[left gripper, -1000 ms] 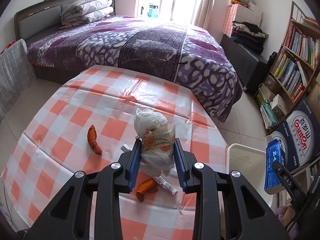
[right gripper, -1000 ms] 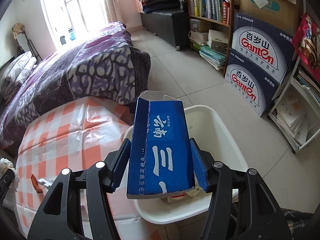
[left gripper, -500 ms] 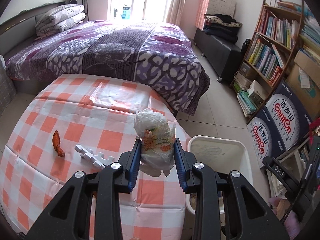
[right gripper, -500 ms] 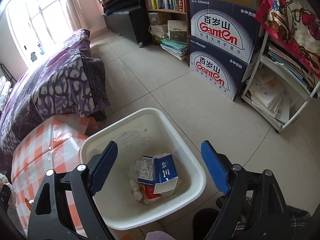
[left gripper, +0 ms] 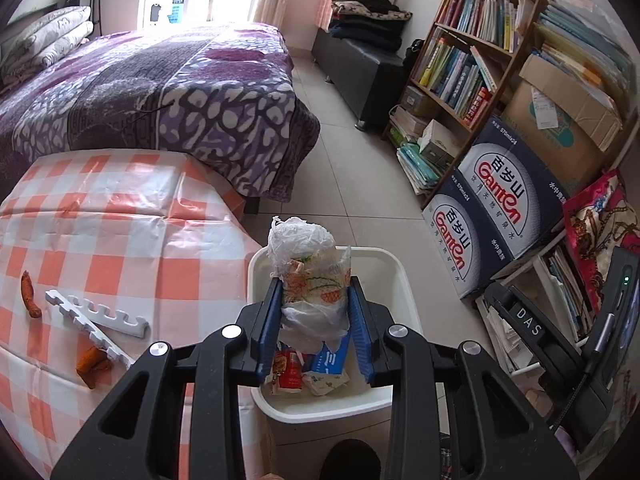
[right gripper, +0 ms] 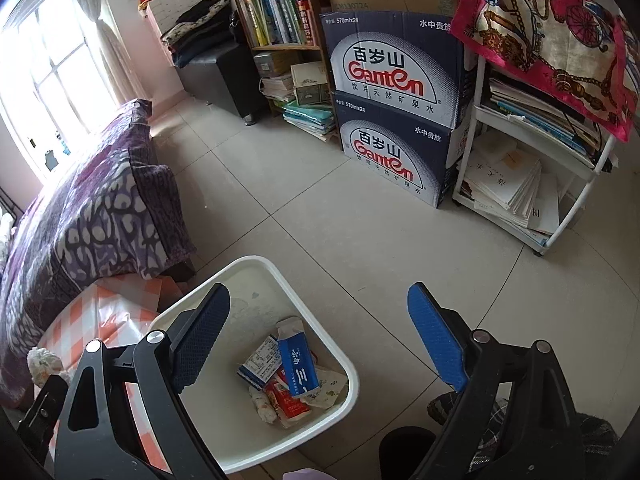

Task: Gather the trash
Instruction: 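Lower the plastic wad into the bin and open the left gripper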

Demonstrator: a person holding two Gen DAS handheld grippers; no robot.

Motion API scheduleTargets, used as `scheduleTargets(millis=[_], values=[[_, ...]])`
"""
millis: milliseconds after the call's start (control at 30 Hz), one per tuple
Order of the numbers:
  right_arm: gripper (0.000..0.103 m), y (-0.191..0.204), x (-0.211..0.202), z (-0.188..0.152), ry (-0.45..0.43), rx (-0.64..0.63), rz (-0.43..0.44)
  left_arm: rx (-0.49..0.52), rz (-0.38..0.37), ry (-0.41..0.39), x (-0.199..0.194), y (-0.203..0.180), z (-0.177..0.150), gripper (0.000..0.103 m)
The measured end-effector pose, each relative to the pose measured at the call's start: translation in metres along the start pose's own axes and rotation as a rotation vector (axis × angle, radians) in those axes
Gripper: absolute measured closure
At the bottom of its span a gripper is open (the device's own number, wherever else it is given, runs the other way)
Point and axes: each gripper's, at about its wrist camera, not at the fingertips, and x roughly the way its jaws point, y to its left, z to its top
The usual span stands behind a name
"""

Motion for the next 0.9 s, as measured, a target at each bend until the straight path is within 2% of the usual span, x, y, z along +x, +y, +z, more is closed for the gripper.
scheduleTargets(millis=[267,333,433,567,900], values=[[0.016,-0.025,-0.003,0.007,-0.021,0.103,0.001,-0.009,-0.144,0.061,0.017,-0.026,0.002,0.068],[0.016,-0.028,-0.004,0.008,-0.03,0.121,0.001,-0.019,-0.168,0.062,0.017,-0.026,0.001,0.054],[0.016,-0.029,-0.001,0.008,-0.017,0.134,0.008,-0.025,-0.179,0.045,0.014,-0.024,0.001,0.048],[0.016,-0.025,0.001,0.006,0.002,0.136,0.021,-0.047,-0.172,0.041,0.01,-0.014,0.003,0.043],[0.013,0.011,0.006,-0.011,0.043,0.041,0.028,-0.088,-0.04,0.003,-0.002,0.029,-0.001,0.038]])
